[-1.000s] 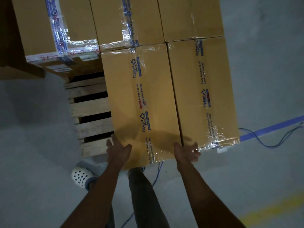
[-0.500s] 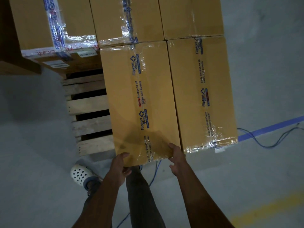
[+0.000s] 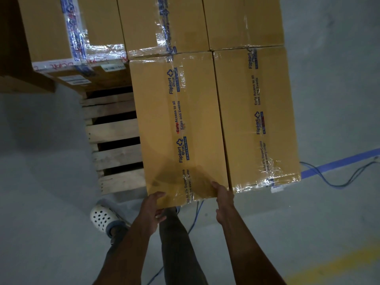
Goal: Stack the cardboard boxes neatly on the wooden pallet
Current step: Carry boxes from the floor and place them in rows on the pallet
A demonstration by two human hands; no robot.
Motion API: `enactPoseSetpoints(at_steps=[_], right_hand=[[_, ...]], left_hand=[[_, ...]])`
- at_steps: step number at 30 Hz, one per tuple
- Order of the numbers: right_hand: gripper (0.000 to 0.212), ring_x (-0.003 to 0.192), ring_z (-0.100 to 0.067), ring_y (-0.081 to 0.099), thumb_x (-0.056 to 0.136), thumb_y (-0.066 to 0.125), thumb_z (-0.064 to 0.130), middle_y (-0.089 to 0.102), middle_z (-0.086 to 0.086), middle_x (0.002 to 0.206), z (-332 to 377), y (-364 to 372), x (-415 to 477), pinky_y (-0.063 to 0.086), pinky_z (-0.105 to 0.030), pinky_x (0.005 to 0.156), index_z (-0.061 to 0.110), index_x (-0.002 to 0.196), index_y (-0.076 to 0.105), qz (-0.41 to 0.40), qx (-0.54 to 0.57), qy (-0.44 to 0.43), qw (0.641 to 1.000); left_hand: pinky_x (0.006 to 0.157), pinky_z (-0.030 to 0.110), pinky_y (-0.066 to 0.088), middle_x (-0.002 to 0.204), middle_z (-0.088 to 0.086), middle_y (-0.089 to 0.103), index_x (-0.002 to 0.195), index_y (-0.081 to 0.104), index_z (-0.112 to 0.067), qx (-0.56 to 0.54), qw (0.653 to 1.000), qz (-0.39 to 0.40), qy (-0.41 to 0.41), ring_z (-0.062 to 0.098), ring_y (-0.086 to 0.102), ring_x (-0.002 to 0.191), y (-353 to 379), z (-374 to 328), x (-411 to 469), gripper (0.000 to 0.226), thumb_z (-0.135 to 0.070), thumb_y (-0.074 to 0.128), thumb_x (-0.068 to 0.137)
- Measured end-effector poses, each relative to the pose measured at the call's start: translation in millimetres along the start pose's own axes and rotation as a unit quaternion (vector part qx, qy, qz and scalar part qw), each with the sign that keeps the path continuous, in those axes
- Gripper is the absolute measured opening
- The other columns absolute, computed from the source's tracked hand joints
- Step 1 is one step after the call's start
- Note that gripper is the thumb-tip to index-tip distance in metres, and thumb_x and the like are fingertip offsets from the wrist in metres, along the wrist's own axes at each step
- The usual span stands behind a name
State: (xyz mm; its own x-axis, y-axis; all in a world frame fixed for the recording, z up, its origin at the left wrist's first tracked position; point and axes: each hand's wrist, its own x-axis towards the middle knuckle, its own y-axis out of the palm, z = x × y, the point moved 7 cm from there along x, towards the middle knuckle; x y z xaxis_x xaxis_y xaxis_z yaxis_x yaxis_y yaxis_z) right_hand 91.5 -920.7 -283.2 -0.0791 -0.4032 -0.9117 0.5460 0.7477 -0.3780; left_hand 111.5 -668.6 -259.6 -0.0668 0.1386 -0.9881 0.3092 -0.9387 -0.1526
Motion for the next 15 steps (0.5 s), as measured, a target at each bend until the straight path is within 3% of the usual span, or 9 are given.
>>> enactPoseSetpoints(at_steps=[3,8,11,13,15], right_hand=[[0.088,0.135,-0.035,0.041,0.083,0.08,0.028,0.045,-0.013,0.147,-3,0,0,0.032,-0.051,0.111,0.009,0.152,0.029,0.004,0.002,-0.015,1.0],[0.091,0.134,-0.034,0.042,0.081,0.081,0.032,0.046,-0.013,0.146,-1,2,-3,0.032,-0.049,0.111,0.006,0.152,0.03,0.008,-0.002,-0.003,1.0],[0.089,0.131,-0.036,0.047,0.081,0.081,0.031,0.046,-0.017,0.144,5,1,-10,0.038,-0.044,0.107,0.002,0.149,0.032,-0.054,-0.024,0.01,0.998],[0.092,0.13,-0.036,0.047,0.078,0.081,0.031,0.043,-0.019,0.146,12,-1,-16,0.041,-0.043,0.108,0.003,0.149,0.029,-0.132,-0.094,0.014,0.987],[0.101,0.137,-0.034,0.039,0.078,0.077,0.032,0.031,-0.016,0.155,25,1,-30,0.036,-0.049,0.11,0.013,0.155,0.015,-0.183,-0.212,-0.043,0.959]], left_hand=[[0.105,0.056,0.046,0.143,0.015,0.041,0.151,0.032,-0.018,0.016,1.0,0.002,0.004,0.038,0.046,0.123,-1,2,2,0.073,-0.02,0.071,0.09],[0.1,0.055,0.046,0.145,0.016,0.041,0.151,0.033,-0.018,0.065,0.998,-0.007,-0.005,0.037,0.045,0.127,-4,3,3,0.068,-0.023,0.068,0.093],[0.098,0.053,0.043,0.15,0.016,0.038,0.152,0.031,-0.017,0.117,0.992,-0.036,0.038,0.037,0.043,0.13,-6,-2,-1,0.067,-0.021,0.065,0.094],[0.098,0.054,0.046,0.155,0.019,0.028,0.157,0.019,-0.022,0.241,0.957,-0.087,0.134,0.04,0.04,0.132,-11,-17,-5,0.082,-0.024,0.067,0.091],[0.105,0.06,0.041,0.162,0.02,0.013,0.16,0.007,-0.029,0.423,0.866,-0.132,0.231,0.046,0.028,0.142,-8,-32,-11,0.096,-0.031,0.07,0.087]])
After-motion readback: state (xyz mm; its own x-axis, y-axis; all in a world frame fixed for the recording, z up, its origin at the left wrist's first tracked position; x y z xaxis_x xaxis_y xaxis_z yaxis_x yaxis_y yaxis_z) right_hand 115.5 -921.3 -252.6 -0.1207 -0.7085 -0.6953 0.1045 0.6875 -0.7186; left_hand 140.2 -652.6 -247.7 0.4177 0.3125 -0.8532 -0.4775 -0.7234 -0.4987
